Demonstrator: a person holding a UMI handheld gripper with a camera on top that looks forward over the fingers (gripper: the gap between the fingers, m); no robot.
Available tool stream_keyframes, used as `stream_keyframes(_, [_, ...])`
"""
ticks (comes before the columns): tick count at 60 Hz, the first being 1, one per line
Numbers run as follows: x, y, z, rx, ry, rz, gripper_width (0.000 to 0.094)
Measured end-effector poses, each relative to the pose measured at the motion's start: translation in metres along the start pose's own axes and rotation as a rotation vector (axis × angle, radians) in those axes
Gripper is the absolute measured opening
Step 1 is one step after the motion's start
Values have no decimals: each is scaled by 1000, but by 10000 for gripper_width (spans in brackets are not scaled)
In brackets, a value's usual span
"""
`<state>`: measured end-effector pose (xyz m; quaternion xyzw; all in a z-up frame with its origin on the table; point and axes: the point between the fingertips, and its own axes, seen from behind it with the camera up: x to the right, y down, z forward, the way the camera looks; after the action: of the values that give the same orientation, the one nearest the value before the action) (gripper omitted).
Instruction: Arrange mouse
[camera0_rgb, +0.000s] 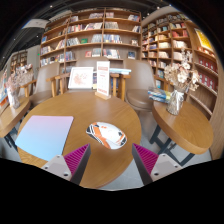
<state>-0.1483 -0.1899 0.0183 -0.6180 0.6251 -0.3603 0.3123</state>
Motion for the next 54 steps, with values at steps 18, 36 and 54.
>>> stream_keyframes(18, [1,-6,52,-51,-26,-27,851])
stream_keyframes(36, [7,-22,88,-72,-40,-15,854])
stream_keyframes(54, [27,-42,127,-87,-17,40,852])
